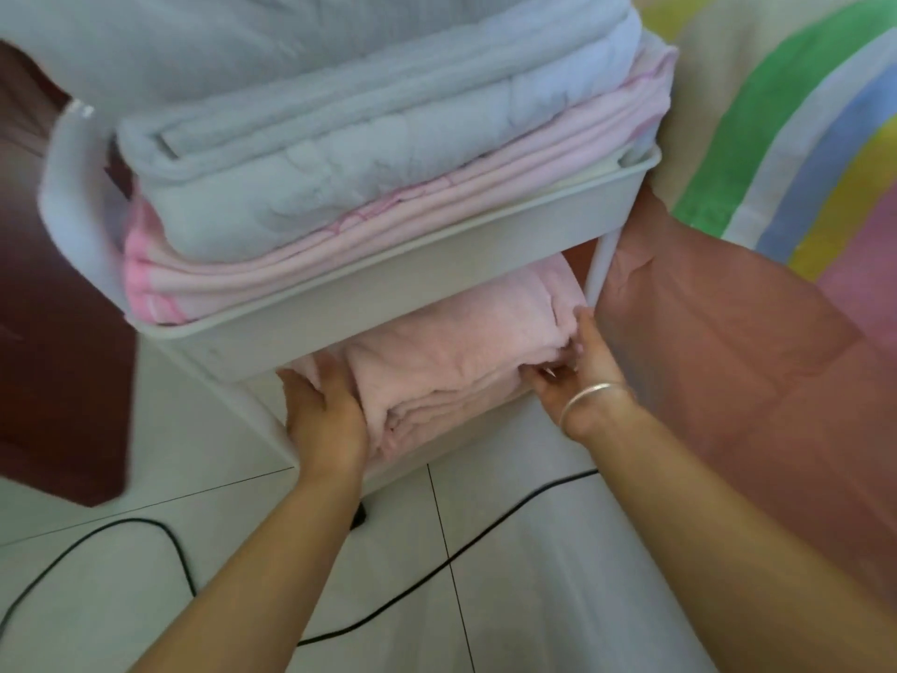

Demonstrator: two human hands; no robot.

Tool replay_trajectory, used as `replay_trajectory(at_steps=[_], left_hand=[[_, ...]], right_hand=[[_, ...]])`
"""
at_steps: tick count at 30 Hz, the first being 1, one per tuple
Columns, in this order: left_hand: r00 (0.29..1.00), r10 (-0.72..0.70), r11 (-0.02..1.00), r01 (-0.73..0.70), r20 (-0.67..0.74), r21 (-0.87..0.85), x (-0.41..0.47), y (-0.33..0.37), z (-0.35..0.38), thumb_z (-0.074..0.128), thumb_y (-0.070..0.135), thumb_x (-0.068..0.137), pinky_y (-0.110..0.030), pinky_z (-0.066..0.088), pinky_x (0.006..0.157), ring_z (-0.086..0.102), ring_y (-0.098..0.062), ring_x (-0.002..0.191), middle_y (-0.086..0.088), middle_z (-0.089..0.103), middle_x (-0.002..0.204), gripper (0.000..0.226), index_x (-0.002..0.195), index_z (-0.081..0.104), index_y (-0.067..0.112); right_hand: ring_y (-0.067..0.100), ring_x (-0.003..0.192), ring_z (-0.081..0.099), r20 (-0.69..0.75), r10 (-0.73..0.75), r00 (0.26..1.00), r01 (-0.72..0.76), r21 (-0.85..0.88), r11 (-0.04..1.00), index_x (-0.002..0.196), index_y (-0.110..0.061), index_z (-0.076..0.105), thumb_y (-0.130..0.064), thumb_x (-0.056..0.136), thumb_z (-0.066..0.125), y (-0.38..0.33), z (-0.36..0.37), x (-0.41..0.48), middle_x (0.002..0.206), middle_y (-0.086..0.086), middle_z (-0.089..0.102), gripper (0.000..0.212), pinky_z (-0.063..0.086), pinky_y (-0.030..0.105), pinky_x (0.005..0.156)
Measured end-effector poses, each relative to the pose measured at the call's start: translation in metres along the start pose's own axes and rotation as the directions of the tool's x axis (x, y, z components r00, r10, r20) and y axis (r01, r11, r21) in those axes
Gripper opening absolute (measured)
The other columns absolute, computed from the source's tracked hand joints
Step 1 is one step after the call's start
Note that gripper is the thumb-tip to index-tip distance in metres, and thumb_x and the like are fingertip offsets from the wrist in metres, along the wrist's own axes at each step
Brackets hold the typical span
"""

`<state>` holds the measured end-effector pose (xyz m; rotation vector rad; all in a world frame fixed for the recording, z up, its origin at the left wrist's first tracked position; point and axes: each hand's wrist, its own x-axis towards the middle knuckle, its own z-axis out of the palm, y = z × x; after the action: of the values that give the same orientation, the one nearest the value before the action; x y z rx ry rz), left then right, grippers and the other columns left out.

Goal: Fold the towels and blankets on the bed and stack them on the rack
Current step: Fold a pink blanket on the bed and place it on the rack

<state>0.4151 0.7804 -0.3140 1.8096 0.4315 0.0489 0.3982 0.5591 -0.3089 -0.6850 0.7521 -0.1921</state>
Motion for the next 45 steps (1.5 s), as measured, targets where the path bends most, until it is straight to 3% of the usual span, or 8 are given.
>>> replay_trajectory(at_steps=[3, 7, 12, 15, 19, 23, 28, 45], left_hand=[[0.967, -0.004, 0.991, -0.031, 0.256, 0.132, -0.053, -0.017, -0.036, 0.039, 0.051, 0.1, -0.037, 0.023, 0.118, 0.026, -0.012, 0.144, 0.013, 0.022, 0.158, 0.062, 0.155, 0.017, 0.033], [0.988, -0.094, 0.995, 0.096, 0.126, -0.004, -0.061, -0.011, -0.105, 0.042, 0.006, 0.1, -0.037, 0.047, 0.097, 0.063, -0.02, 0.111, 0.001, 0.061, 0.128, 0.032, 0.108, 0.066, 0.024], [0.997, -0.061, 0.918, 0.077, 0.056, -0.389, -0.038, 0.079, -0.145, 0.036, 0.033, 0.104, -0.029, 0.05, 0.082, 0.063, -0.021, 0.1, -0.005, 0.065, 0.11, 0.035, 0.113, 0.059, 0.008], [0.992, -0.054, 0.94, 0.087, 0.11, -0.331, -0.029, 0.134, -0.142, 0.042, 0.048, 0.1, -0.028, 0.05, 0.079, 0.061, -0.013, 0.078, 0.002, 0.07, 0.084, 0.042, 0.095, 0.066, 0.013], [0.987, -0.094, 0.985, 0.111, 0.129, -0.134, -0.014, 0.163, -0.143, 0.062, 0.058, 0.085, -0.033, 0.049, 0.085, 0.061, -0.02, 0.087, -0.005, 0.07, 0.1, 0.04, 0.087, 0.066, 0.018], [0.967, -0.092, 0.969, 0.142, 0.239, -0.201, -0.003, 0.181, -0.146, 0.068, 0.04, 0.086, -0.033, 0.058, 0.072, 0.063, -0.021, 0.082, -0.008, 0.07, 0.096, 0.025, 0.093, 0.064, 0.016], [0.953, -0.097, 0.975, 0.149, 0.287, -0.167, 0.003, 0.189, -0.153, 0.066, 0.026, 0.091, -0.028, 0.056, 0.047, 0.065, -0.022, 0.067, -0.012, 0.069, 0.089, 0.031, 0.111, 0.065, 0.002], [0.94, -0.277, 0.91, 0.323, 0.2, -0.259, -0.092, 0.138, -0.252, 0.069, 0.02, 0.087, -0.033, 0.059, 0.056, 0.07, -0.024, 0.085, -0.015, 0.071, 0.095, 0.026, 0.103, 0.066, -0.001]], right_hand=[[0.026, 0.109, 0.061, 0.03, 0.054, 0.998, -0.057, 0.116, 0.992, 0.108, -0.016, 0.059, -0.047, 0.085, 0.068, 0.008, -0.003, -0.031, 0.123, 0.012, 0.057, 0.04, 0.056, 0.037, 0.085], [0.03, 0.128, 0.045, -0.121, 0.075, 0.99, -0.106, -0.272, 0.957, 0.148, -0.021, 0.031, -0.062, 0.081, 0.062, 0.027, 0.012, -0.07, 0.145, 0.008, 0.039, 0.084, 0.05, 0.049, 0.097], [0.026, 0.129, 0.044, -0.046, -0.1, 0.994, 0.07, -0.434, 0.898, 0.152, -0.03, 0.015, -0.053, 0.089, 0.056, 0.029, 0.055, -0.131, 0.145, 0.001, 0.038, 0.078, 0.04, 0.049, 0.106], [0.023, 0.114, 0.056, 0.128, -0.027, 0.991, 0.082, -0.449, 0.89, 0.149, -0.045, 0.009, -0.049, 0.089, 0.06, 0.033, 0.082, -0.169, 0.128, 0.001, 0.055, 0.079, 0.048, 0.045, 0.097], [0.02, 0.087, 0.065, 0.222, 0.082, 0.972, 0.02, -0.423, 0.906, 0.151, -0.04, 0.005, -0.031, 0.094, 0.059, 0.04, 0.116, -0.196, 0.095, 0.005, 0.063, 0.079, 0.053, 0.038, 0.083], [0.02, 0.075, 0.065, 0.2, 0.075, 0.977, 0.006, -0.377, 0.926, 0.15, -0.041, 0.008, -0.027, 0.097, 0.054, 0.038, 0.139, -0.199, 0.092, 0.009, 0.061, 0.072, 0.052, 0.032, 0.062], [0.028, 0.084, 0.061, 0.089, 0.09, 0.992, -0.04, -0.457, 0.888, 0.146, -0.023, 0.025, -0.022, 0.095, 0.056, 0.043, 0.143, -0.197, 0.106, 0.015, 0.055, 0.06, 0.054, 0.039, 0.071], [0.035, 0.11, 0.062, 0.188, 0.318, 0.929, -0.09, -0.719, 0.689, 0.109, -0.005, 0.056, -0.014, 0.096, 0.056, 0.036, 0.121, -0.302, 0.118, 0.017, 0.059, 0.015, 0.05, 0.047, 0.095]])
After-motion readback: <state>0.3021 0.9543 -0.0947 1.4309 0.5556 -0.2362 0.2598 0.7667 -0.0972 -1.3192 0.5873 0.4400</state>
